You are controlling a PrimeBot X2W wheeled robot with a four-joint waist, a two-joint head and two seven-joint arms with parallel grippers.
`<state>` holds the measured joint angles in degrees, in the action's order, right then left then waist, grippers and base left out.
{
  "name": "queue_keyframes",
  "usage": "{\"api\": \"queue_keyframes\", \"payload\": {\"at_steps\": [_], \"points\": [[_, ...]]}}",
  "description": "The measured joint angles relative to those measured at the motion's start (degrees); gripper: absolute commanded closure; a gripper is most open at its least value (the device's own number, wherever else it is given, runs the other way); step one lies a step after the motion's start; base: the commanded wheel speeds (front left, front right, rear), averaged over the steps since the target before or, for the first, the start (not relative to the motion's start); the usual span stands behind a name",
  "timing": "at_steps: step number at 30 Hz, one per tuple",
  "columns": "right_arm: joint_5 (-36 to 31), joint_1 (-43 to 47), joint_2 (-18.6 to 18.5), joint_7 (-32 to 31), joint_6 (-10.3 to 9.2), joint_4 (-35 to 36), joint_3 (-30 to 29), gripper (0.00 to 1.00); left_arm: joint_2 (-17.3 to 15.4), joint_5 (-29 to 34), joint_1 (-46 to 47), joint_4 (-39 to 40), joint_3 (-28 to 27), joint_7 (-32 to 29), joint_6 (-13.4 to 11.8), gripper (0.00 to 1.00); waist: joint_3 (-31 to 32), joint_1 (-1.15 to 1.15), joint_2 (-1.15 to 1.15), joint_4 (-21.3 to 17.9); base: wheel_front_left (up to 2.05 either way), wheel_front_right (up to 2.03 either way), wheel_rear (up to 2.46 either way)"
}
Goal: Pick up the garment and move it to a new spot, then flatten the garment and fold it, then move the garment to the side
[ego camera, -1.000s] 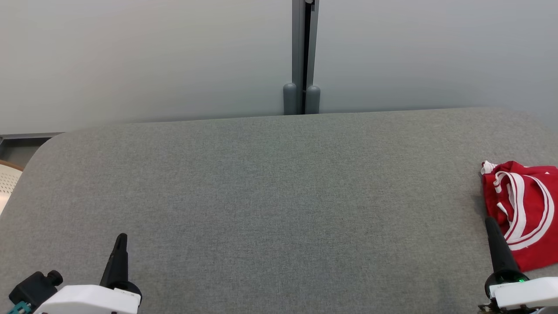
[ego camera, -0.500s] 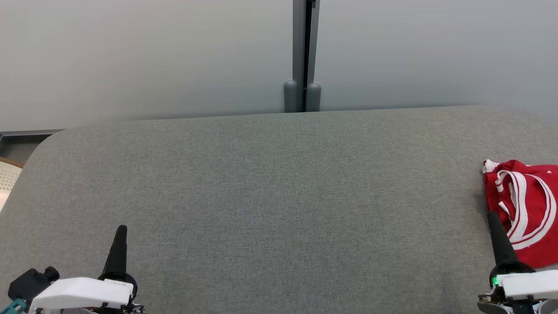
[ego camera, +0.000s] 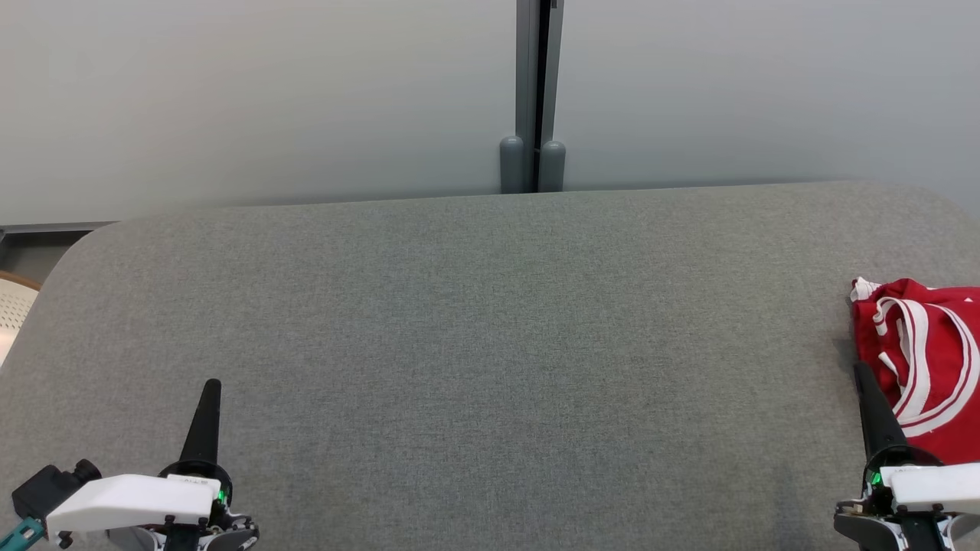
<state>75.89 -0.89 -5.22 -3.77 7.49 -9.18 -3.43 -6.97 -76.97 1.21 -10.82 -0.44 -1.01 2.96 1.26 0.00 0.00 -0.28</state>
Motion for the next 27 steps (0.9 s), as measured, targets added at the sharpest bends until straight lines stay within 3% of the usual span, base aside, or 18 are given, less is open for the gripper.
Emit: {"api": "queue_keyframes", "payload": {"at_steps": [27], "points": [[11.1, -3.2, 1.0, -1.1, 0.0, -3.2, -1.4, 1.0, 2.2, -10.6, 2.8, -2.1, -3.1, -2.9, 2.9, 1.0, -0.9, 0.0, 0.0, 0.2, 0.0, 0.0, 0.0]]}}
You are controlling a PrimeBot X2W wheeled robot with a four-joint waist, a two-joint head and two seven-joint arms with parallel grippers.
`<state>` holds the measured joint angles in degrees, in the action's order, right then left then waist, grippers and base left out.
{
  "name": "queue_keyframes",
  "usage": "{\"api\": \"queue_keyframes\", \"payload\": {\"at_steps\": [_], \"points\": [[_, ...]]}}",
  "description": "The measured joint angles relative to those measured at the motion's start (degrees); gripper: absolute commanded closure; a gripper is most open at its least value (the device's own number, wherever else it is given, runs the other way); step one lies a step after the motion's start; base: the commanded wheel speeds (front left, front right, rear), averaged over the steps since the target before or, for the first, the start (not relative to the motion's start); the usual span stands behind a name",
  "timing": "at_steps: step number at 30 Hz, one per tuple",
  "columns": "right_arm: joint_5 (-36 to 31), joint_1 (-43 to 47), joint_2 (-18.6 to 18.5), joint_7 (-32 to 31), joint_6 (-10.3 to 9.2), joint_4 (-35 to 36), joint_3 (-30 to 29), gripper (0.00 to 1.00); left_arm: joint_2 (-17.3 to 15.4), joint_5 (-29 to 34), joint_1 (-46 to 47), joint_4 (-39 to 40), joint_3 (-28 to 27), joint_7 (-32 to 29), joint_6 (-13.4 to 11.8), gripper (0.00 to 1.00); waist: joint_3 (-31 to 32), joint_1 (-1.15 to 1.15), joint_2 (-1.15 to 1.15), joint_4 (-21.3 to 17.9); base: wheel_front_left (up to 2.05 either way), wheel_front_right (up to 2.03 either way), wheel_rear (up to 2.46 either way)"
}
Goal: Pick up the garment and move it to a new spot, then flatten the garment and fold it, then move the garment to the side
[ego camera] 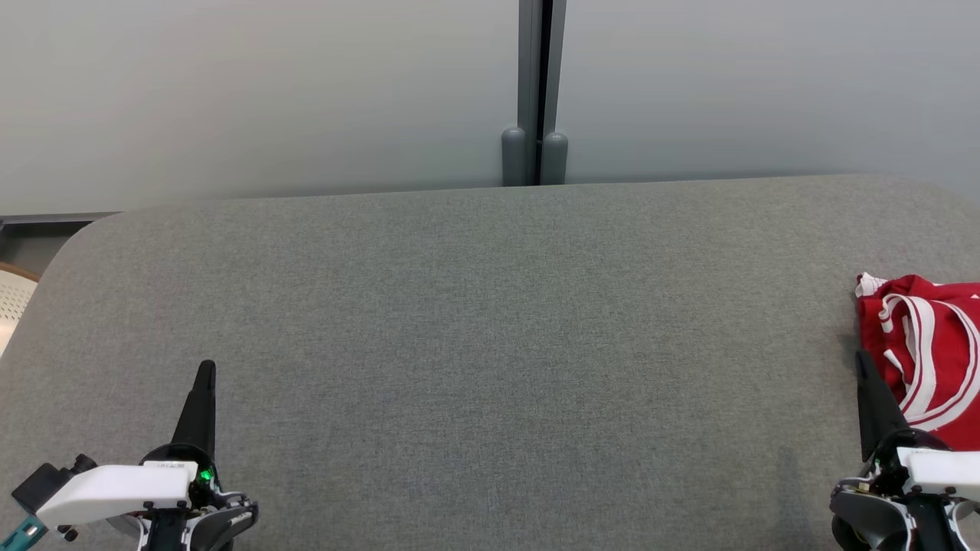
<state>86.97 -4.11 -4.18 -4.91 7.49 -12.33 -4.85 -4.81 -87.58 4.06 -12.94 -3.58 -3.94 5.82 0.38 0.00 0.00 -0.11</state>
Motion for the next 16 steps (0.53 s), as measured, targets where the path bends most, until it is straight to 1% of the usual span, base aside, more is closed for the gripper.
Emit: {"api": "queue_keyframes", "payload": {"at_steps": [16], "points": [[5.2, -1.7, 0.6, -0.6, 0.0, -1.5, -0.5, 1.0, 1.1, -5.0, 1.4, -1.0, -1.5, -1.4, 1.3, 1.0, -0.5, 0.0, 0.0, 0.1, 0.0, 0.0, 0.0]]}}
